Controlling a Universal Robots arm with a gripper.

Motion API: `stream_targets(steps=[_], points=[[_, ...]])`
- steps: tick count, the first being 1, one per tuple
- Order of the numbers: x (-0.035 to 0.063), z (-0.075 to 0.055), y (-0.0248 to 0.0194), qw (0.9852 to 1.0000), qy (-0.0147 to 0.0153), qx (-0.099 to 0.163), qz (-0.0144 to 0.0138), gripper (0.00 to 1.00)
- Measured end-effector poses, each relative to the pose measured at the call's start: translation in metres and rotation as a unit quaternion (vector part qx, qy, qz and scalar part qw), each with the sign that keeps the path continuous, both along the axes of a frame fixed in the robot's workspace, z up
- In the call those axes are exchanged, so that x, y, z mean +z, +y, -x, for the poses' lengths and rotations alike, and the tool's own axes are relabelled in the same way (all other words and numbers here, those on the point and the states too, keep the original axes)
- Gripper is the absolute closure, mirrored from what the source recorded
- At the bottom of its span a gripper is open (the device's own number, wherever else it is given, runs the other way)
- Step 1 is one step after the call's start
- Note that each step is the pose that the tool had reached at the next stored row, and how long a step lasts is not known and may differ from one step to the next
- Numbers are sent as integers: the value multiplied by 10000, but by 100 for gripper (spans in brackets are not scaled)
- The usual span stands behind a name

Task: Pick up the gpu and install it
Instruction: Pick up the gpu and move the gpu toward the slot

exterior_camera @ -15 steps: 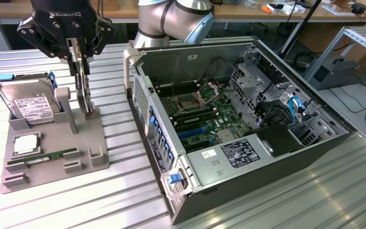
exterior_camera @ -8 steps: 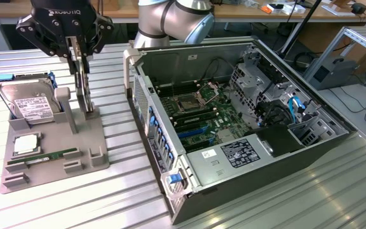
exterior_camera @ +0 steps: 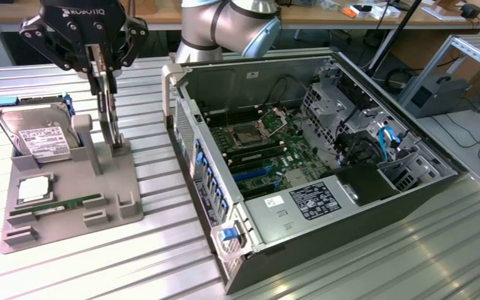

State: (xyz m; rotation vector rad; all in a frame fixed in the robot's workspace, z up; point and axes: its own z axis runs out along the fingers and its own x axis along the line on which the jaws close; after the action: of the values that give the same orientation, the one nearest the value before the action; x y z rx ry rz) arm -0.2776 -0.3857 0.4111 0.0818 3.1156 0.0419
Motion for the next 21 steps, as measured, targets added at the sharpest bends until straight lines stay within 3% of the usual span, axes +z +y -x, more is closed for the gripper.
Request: stream_targets(steps=[21], points=[[100, 0, 0, 10000, 0, 0, 0, 73]])
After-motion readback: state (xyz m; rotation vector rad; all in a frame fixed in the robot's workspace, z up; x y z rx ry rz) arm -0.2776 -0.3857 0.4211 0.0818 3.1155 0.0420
